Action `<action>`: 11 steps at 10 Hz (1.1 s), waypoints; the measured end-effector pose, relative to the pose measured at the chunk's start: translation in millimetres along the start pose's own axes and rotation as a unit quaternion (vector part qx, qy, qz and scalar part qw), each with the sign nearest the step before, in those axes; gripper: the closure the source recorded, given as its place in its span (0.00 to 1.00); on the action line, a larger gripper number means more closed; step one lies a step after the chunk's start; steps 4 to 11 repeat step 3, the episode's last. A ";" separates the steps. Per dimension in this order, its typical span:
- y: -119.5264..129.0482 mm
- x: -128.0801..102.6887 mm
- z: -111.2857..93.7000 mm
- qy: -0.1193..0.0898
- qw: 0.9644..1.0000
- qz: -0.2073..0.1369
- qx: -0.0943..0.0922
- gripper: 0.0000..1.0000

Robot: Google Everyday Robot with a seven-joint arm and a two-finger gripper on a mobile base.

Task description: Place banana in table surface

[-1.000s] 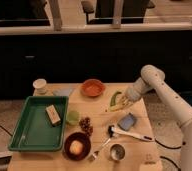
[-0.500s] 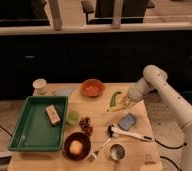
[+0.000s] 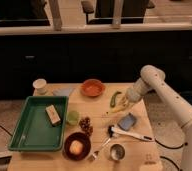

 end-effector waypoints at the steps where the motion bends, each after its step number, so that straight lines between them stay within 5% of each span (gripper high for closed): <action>1: -2.7 -4.6 4.8 0.006 1.000 -0.009 -0.005 1.00; 11: -3.4 -10.8 11.9 0.007 1.000 -0.021 -0.010 1.00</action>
